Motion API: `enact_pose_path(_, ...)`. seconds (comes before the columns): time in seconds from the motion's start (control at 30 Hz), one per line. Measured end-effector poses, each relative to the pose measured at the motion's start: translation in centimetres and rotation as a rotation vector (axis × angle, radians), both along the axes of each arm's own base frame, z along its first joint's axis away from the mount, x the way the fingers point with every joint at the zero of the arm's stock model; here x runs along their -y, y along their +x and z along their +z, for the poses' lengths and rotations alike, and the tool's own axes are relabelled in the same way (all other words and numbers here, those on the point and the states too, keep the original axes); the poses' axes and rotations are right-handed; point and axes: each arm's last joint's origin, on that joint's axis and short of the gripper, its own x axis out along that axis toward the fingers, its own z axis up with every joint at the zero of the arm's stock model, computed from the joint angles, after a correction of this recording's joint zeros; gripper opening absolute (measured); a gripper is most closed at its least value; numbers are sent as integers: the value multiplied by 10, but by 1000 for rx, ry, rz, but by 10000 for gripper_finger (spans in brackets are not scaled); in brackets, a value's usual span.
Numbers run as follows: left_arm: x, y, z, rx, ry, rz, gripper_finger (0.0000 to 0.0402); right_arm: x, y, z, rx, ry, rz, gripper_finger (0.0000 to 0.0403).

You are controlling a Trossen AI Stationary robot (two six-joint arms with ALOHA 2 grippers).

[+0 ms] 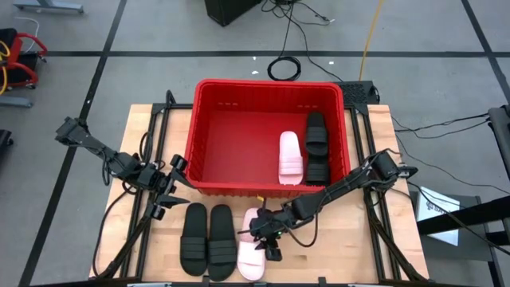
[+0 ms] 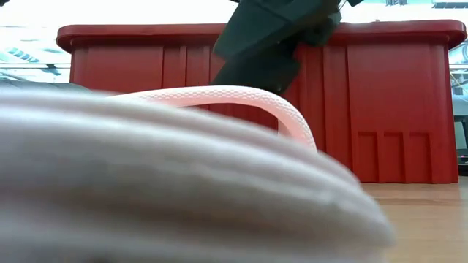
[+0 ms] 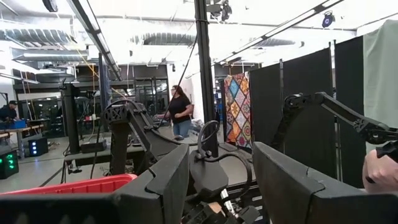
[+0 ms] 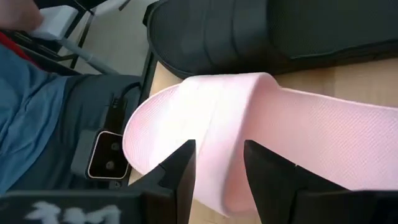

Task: Pick and place slides into bin
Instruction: Put the white slide into the red bin

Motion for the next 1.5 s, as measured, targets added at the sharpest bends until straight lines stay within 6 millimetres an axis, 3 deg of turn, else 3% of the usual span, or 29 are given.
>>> enact_pose_path(0.33,0,0,0,1,1,0,184,0,-2,-4,-39,-9,-6,125)
enact_pose_path(0.6,-1,0,0,-4,-5,24,184,-5,3,-23,-104,100,67,125)
enact_pose_path(0.8,-1,0,0,-4,-5,24,184,-6,7,-26,-78,143,117,124)
enact_pose_path(0.93,-1,0,0,-4,-5,25,184,-6,8,-26,-46,125,149,101)
enact_pose_path(1.17,-1,0,0,-3,-5,25,184,-3,9,-25,-17,127,205,14)
enact_pose_path(1.5,-1,0,0,-3,-5,25,184,0,10,-24,30,88,266,5)
